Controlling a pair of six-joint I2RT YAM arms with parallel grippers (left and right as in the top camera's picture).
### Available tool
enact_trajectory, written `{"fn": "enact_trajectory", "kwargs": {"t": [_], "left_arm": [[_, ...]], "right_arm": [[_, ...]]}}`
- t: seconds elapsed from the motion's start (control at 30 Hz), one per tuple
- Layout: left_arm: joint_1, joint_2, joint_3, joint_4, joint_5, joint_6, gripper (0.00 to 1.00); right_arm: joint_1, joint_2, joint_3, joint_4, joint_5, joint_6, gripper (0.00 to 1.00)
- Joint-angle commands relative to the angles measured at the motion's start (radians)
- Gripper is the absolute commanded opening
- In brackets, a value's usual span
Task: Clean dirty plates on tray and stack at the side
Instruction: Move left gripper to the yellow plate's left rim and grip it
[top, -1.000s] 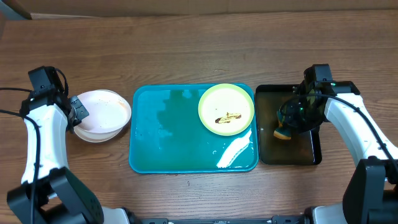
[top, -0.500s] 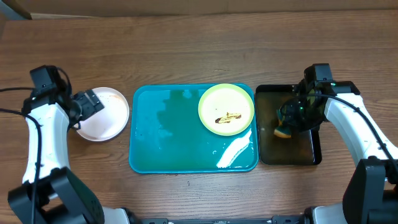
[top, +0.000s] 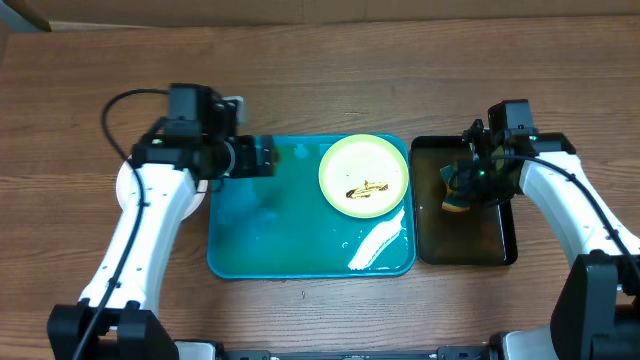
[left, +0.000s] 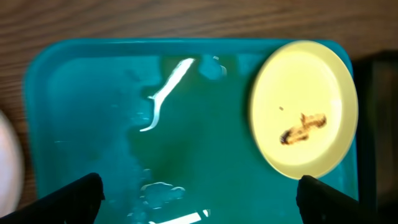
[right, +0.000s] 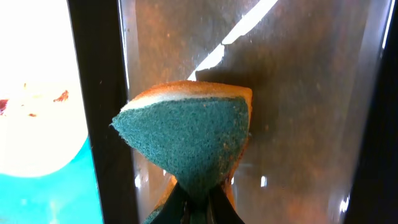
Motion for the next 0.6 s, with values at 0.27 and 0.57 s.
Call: {"fn": "enact_trajectory", "kwargs": {"t": [0.27,0.57], "left_arm": [[-0.113,0.069,0.014,-0.005,0.024,0.023,1.00],[-0.122,0.069,0.014,-0.008,0.024,0.022,1.00]], "right_arm": [[0.002,0.018,-0.292,0.310,0.005,0.161,0.15],[0.002,0.016,-0.256,0.292,-0.075,0.245,0.15]]}}
